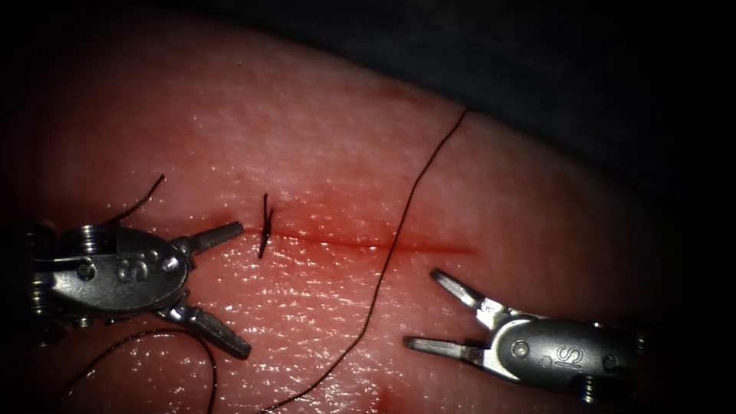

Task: Wound Closure
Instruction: With the left gripper, grab the suture and pull the needle into frame.

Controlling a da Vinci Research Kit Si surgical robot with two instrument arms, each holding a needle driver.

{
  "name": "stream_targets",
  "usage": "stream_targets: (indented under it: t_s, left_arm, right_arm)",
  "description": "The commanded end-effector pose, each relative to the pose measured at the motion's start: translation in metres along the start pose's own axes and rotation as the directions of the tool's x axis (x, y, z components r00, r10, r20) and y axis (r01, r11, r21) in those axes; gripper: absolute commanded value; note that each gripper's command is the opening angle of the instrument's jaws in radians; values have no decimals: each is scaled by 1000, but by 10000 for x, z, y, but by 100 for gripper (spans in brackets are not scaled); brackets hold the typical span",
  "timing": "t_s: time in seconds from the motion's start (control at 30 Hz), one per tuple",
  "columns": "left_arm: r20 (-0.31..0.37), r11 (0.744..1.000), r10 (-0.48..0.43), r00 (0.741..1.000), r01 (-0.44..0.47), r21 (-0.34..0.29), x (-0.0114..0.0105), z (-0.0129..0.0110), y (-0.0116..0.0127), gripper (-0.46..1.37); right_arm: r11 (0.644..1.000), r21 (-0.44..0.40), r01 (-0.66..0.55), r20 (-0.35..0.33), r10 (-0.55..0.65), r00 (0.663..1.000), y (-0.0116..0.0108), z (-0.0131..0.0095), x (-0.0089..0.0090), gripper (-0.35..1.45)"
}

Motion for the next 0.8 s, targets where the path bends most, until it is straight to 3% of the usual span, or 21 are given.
stream_targets:
  t_s: [0.03, 0.13, 0.27, 0.5, 0.67, 0.73, 0.77, 0.8]
  left_arm:
    - [2, 1000, -9, 1000, 9, 8, 0, 1, 6, 97]
    - [34, 1000, -4, 999, 3, 26, -3, 7, 19, 93]
    - [146, 997, 4, 989, -16, 82, -13, 20, 32, 89]
    - [323, 987, 12, 946, -62, 146, -42, 53, 44, 93]
    - [378, 983, 15, 926, -83, 166, -52, 68, 49, 82]
    - [378, 981, 11, 926, -82, 174, -55, 73, 52, 68]
    - [376, 981, 0, 927, -73, 180, -55, 74, 53, 53]
    - [372, 981, -17, 928, -57, 188, -56, 75, 54, 23]
  right_arm:
    - [1000, -9, 1, 5, 0, 1000, 1, -2, 0, 71]
    - [1000, -15, -4, 11, 5, 1000, 2, -5, -1, 71]
    - [1000, -17, -4, 13, 4, 1000, 3, -8, 0, 71]
    - [1000, -15, -5, 12, 5, 1000, 2, -8, 0, 71]
    - [1000, -13, -5, 11, 5, 1000, 1, -7, 0, 71]
    - [1000, -14, -5, 11, 5, 1000, 1, -7, 0, 71]
    - [1000, -14, -5, 11, 5, 1000, 1, -7, 0, 71]
    - [1000, -14, -5, 11, 5, 1000, 1, -7, 0, 71]
